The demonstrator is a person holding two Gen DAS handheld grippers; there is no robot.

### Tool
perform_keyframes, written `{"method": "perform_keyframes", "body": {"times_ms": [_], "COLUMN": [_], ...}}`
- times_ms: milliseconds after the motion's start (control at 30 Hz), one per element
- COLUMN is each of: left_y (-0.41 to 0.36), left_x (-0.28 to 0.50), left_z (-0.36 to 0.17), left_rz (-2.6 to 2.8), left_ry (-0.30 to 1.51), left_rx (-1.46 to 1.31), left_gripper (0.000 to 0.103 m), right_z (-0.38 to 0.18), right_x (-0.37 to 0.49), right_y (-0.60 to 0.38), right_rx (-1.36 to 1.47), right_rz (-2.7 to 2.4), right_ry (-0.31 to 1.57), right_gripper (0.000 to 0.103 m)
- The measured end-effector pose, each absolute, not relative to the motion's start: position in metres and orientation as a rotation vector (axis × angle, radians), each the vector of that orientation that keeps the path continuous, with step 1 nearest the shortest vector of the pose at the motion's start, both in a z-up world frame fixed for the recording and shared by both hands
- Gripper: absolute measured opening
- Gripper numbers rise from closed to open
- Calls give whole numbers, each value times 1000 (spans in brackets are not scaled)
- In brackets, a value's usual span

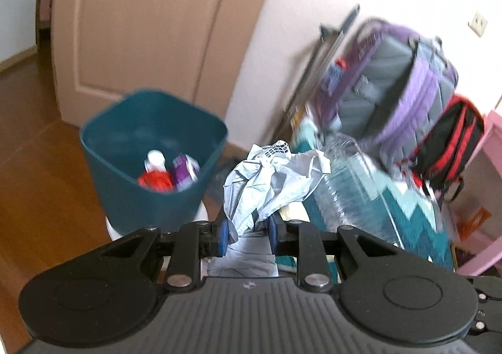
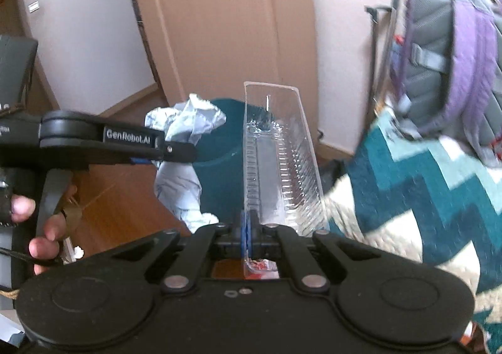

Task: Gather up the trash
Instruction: 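Carry cup and tissue over the teal wastebasket and open both tools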

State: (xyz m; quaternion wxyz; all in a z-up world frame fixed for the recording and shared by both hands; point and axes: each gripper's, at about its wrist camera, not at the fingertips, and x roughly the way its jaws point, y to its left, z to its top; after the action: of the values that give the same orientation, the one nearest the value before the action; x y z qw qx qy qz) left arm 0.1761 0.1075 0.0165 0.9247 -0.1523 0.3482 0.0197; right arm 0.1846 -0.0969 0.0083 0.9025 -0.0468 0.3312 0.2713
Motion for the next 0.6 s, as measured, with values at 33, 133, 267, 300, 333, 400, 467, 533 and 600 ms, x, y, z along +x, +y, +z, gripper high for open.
{"method": "perform_keyframes", "body": {"times_ms": [33,133,267,300,333,400,467,533,600], "left_y": [113,127,149,156,162,176,188,198,208], "left_x": [177,184,198,202,208,220,230,242,253], "left_z": [22,36,49,50,52,53,52,48,42], "left_rz": [49,70,96,103,111,119,132,145,158], "left_ry": [700,669,639,637,635,638,642,653,668], "left_rx": [-311,-298,-264,-258,-253,-245,-229,-216,-207], "left_gripper": [23,24,24,24,24,24,24,24,24], "right_z": [12,22,31,33,33,31,28,24,18], "right_x": [187,197,212,217,222,236,250,263,276], "right_y": [-90,-67,-38,-30,-23,-8,5,19,32], "right_rx": [-104,-126,-149,-156,-166,-182,-191,-201,-209], "right_rz": [568,591,613,617,618,622,623,630,632], "right_ry": [679,665,658,656,656,665,674,689,702], "right_gripper": [1,1,1,1,1,1,1,1,1]}}
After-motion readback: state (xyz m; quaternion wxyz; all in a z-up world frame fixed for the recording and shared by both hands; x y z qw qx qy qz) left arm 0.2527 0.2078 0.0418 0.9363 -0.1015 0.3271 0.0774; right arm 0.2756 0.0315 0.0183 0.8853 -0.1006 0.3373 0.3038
